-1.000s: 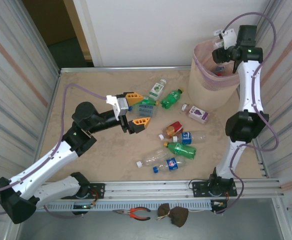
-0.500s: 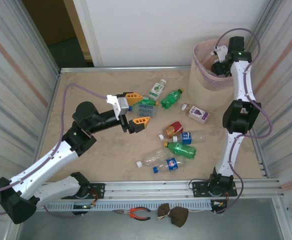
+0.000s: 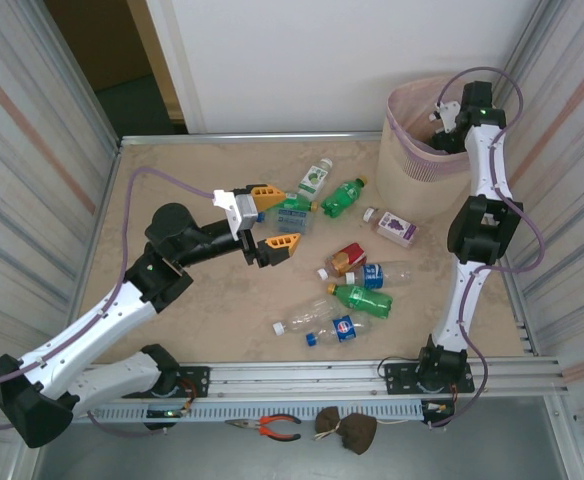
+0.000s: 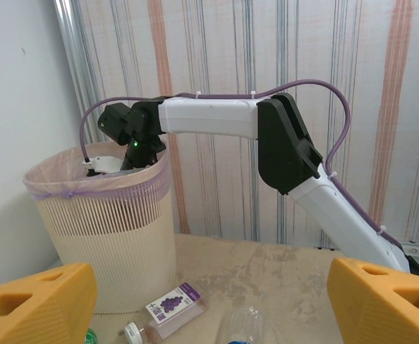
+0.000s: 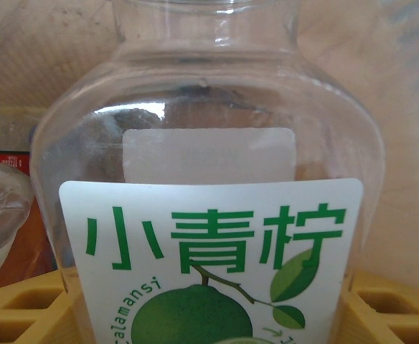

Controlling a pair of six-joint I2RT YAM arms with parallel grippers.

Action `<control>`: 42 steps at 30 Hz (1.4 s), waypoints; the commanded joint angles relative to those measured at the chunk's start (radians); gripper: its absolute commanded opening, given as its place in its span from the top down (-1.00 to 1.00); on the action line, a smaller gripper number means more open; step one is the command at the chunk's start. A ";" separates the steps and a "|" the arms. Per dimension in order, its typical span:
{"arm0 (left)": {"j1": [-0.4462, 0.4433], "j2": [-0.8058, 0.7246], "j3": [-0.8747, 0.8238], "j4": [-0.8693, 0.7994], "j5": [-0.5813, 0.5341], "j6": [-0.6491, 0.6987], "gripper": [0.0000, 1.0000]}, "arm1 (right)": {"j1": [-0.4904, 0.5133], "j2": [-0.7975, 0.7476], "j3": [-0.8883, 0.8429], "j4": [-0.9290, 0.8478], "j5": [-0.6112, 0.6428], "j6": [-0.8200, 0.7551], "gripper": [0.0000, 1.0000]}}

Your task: Put the plastic bottles in the bin

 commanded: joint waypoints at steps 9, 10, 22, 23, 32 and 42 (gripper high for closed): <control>0.006 -0.022 -0.021 0.001 -0.011 -0.014 -0.69 | -0.023 0.078 -0.021 -0.020 0.011 0.053 -0.63; 0.007 -0.024 -0.021 -0.001 -0.013 -0.014 -0.69 | -0.023 0.075 -0.021 -0.020 0.002 0.058 -0.66; 0.007 -0.033 -0.027 -0.016 -0.016 -0.013 -0.69 | -0.023 -0.026 -0.018 -0.022 -0.026 0.084 -0.86; 0.007 -0.034 -0.026 -0.017 -0.017 -0.012 -0.69 | -0.023 -0.040 -0.019 -0.023 -0.027 0.086 -0.87; 0.007 -0.047 -0.026 -0.033 -0.017 -0.018 -0.67 | -0.015 -0.167 -0.018 -0.026 -0.041 0.099 -0.95; 0.006 -0.048 0.004 -0.150 -0.065 -0.005 -0.63 | -0.002 -0.325 -0.027 -0.018 -0.108 0.137 -0.97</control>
